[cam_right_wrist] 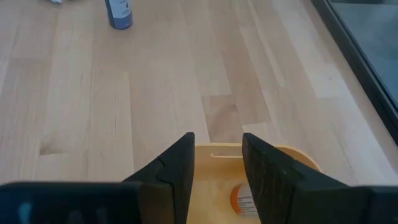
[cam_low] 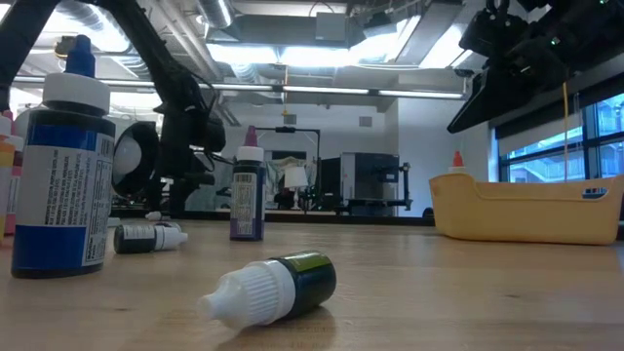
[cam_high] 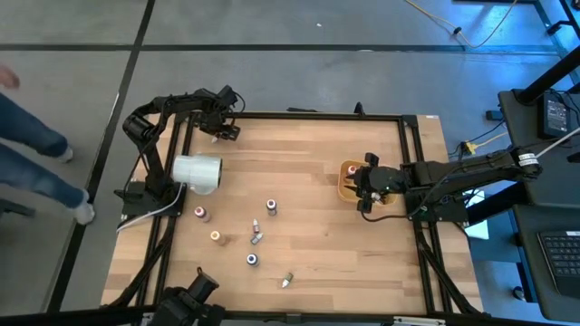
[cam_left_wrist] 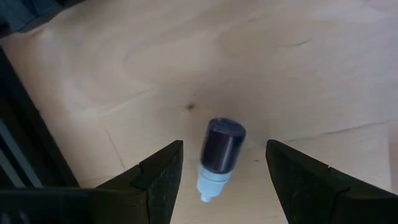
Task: Pick & Place food coloring
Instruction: Put the pink food coloring bottle into the yellow bin
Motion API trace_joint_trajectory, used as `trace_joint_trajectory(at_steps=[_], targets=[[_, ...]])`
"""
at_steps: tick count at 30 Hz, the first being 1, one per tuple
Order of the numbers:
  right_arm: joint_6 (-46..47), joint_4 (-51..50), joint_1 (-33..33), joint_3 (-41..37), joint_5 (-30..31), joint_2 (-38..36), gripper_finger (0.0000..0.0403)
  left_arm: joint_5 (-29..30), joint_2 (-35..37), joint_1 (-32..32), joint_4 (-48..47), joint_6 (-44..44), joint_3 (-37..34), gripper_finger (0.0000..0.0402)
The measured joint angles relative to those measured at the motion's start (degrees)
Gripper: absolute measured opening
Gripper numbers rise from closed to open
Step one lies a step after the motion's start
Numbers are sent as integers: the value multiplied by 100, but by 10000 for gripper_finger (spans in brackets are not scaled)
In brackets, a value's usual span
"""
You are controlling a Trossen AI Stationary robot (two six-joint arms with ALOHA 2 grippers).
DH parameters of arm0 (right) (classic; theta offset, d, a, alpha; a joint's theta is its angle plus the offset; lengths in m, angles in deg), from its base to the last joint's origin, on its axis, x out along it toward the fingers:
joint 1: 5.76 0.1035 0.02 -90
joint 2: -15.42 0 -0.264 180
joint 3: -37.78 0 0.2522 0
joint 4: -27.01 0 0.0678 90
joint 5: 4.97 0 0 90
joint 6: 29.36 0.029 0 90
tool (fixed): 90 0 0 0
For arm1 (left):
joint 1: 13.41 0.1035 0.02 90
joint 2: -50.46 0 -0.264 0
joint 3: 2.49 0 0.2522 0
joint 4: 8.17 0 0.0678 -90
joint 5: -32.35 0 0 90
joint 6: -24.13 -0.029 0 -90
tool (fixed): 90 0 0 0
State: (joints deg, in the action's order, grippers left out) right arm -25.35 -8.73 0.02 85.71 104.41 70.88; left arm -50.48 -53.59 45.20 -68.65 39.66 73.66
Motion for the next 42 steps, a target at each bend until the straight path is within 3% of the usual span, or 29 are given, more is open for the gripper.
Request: trace_joint_trajectory(at_steps=[14, 35, 42], targets=[[-20, 0, 0, 2, 2, 0, 137, -218, 0, -7, 24, -133, -60, 215], [-22, -7, 0, 2, 4, 0, 137, -272, 40, -151, 187, -230, -245, 77], [-22, -7, 0, 2, 4, 0, 137, 167, 539, -502, 181, -334, -276, 71]])
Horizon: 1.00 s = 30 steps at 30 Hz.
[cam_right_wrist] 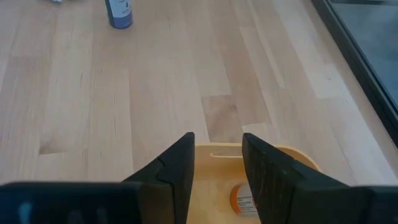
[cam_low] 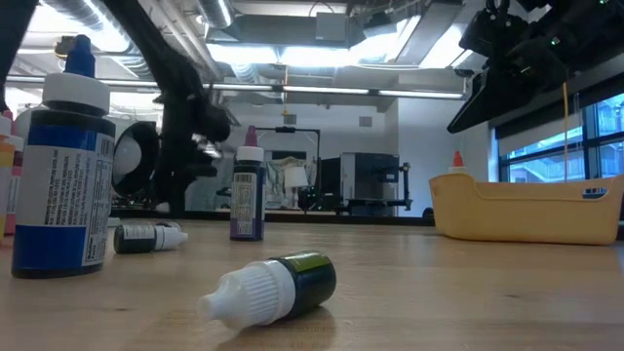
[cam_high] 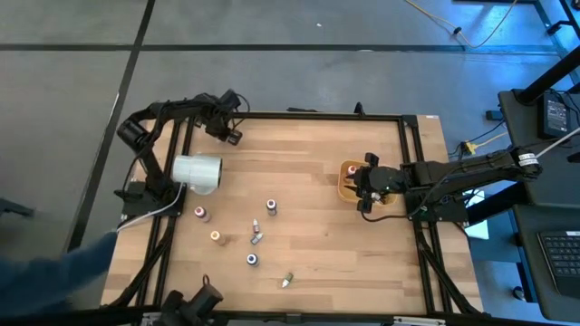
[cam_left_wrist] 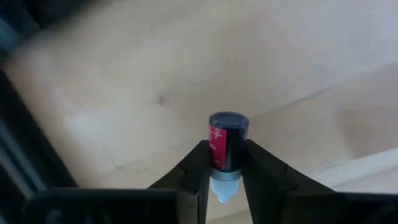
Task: Pick & Place food coloring
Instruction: Put the pink food coloring bottle into the yellow bin
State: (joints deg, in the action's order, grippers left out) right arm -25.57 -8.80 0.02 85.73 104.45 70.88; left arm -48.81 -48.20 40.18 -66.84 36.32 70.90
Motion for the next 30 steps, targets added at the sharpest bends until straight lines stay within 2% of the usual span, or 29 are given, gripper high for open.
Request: trace_joint_trajectory(at_steps=[4, 7, 10, 14, 18, 24, 30], targets=[[-11, 94, 0, 0, 0, 0, 137, 66, 586, -375, 137, 27, 0, 71], [-177, 294, 0, 0, 2, 0, 137, -254, 1083, -760, 503, 71, 2, 71], [-281, 585, 0, 2, 0, -1, 137, -710, 1460, -1300, 1063, -15, 2, 75], [-282, 885, 0, 2, -2, 0, 137, -836, 1691, -2211, 1835, -491, 11, 77], [-348, 1180, 0, 2, 0, 0, 137, -839, 1590, -3193, 2846, -1017, 13, 76], [-839, 2012, 0, 2, -13, 2, 137, -823, 998, -4381, 4676, -1437, 16, 81], [-1316, 2663, 2, 2, -719, 4, 137, -682, 391, -5079, 6205, -1810, 16, 78]])
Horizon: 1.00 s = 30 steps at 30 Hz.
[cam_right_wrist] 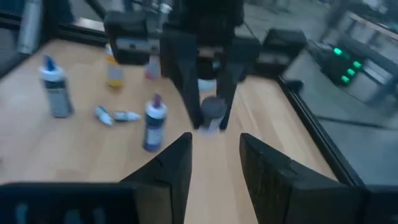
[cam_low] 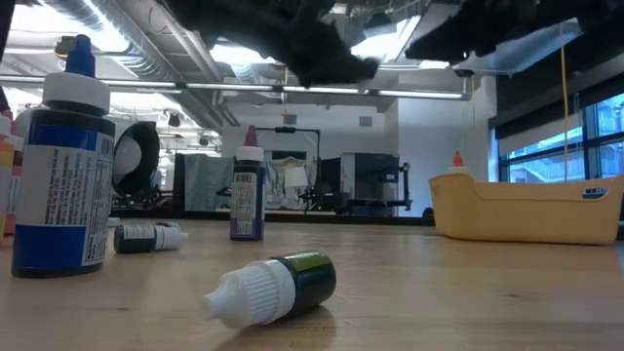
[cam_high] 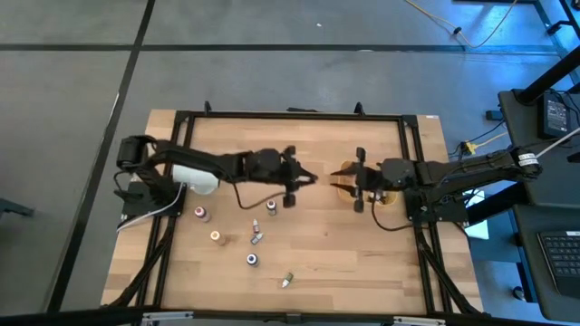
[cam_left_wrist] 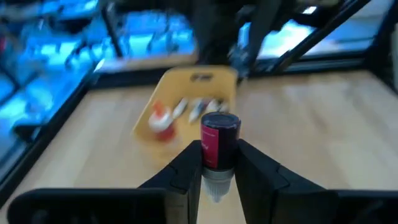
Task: Pick & Place food coloring
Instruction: Put the pink food coloring bottle into the yellow bin
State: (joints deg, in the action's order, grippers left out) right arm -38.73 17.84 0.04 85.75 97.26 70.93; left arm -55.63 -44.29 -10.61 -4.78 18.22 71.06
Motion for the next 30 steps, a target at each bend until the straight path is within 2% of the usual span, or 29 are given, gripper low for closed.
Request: trace_joint_trajectory(at_steps=[4, 10, 16, 24, 30], targets=[[-18, 268, 2, 0, -336, 2, 137, 2, -216, -234, 669, -81, 0, 85], [-195, 543, -2, 0, -607, 21, 137, 5, -281, -398, 1084, -85, 2, 87], [-319, 923, 2, 7, -1521, 190, 160, 20, -281, -421, 1141, -83, 2, 83], [-662, 1173, -7, 4, -1353, 547, 226, -5, -281, -461, 1139, -37, 2, 89], [-759, 1483, -7, 2, -1333, 899, 238, -22, -281, -464, 1129, -37, 2, 86]])
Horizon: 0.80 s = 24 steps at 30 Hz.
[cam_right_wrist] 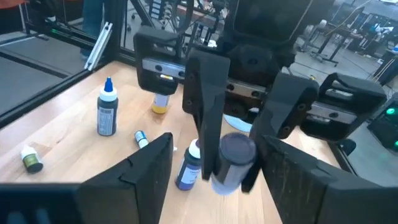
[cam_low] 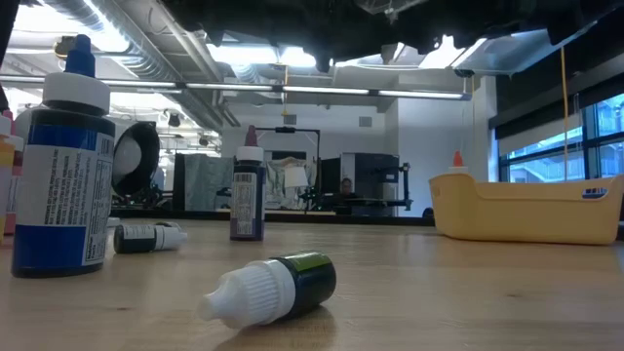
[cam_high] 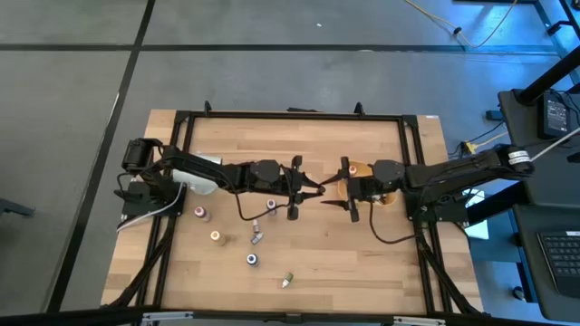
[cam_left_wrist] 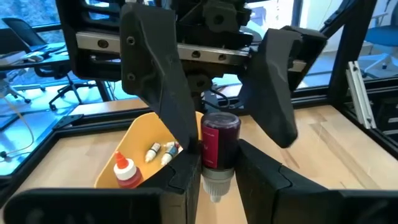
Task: Pick & Place food coloring
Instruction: Put the pink food coloring bottle into the yellow bin
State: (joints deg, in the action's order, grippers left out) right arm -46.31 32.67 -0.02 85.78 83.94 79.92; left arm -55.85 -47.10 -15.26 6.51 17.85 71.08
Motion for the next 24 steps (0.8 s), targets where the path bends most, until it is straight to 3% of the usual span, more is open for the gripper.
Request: trace_joint_trajectory(at_steps=[9, 24], targets=[[-7, 271, 0, -2, 1, 150, 204, -2, 0, -2, -9, 9, 0, 87], [0, 271, 0, -2, -8, 139, 79, -26, 0, -4, -12, -9, -2, 93]])
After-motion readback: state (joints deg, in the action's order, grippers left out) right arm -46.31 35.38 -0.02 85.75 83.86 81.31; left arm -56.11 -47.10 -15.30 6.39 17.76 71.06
